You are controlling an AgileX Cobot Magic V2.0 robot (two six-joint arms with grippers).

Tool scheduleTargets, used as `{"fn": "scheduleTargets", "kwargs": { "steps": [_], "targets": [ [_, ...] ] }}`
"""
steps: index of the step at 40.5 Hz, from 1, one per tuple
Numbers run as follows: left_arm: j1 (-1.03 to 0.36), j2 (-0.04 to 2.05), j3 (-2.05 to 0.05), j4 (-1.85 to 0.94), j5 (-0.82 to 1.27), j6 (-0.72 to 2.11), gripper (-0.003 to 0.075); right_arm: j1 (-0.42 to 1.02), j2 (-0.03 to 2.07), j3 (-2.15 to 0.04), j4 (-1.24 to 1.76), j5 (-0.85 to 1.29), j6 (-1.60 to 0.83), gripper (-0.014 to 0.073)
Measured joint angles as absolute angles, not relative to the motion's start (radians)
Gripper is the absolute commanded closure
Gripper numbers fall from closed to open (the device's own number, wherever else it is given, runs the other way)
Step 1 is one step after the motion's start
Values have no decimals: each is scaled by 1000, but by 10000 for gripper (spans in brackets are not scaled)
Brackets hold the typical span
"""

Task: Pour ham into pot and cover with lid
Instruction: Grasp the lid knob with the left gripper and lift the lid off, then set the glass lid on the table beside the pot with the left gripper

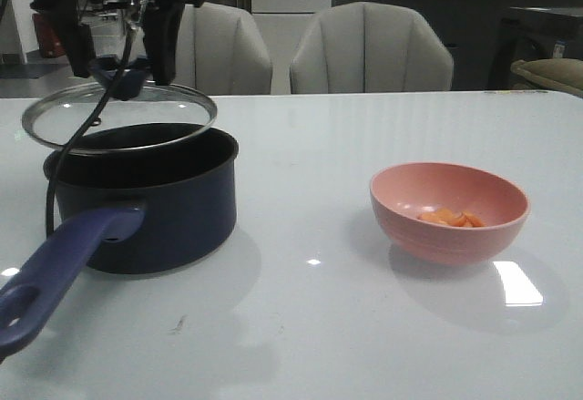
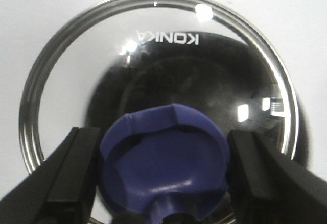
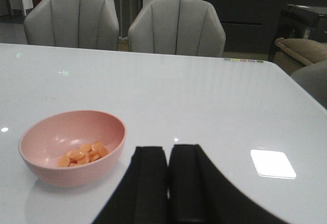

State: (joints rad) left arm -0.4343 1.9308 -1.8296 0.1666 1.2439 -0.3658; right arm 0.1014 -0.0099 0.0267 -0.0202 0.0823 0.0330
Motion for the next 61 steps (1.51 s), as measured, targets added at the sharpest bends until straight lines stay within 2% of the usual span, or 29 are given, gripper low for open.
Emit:
{"fn": "scheduleTargets", "kwargs": {
  "steps": [8, 17, 31, 47, 61],
  "targets": [
    [-353, 1908, -1832, 163, 1245, -295, 387, 101, -10, 27, -20, 82, 33, 445],
    [-192, 1839, -1815, 121, 1248, -203, 387, 101, -10, 27, -20, 82, 33, 445],
    [34, 1792, -1623, 98, 1197, -110, 387, 101, -10, 27, -20, 82, 33, 445],
    [52, 1792, -1298, 15, 904, -59, 387, 101, -10, 27, -20, 82, 33, 445],
    [52, 1792, -1188, 11, 786, -52, 386, 101, -10, 27, -20, 82, 33, 445]
  ]
}}
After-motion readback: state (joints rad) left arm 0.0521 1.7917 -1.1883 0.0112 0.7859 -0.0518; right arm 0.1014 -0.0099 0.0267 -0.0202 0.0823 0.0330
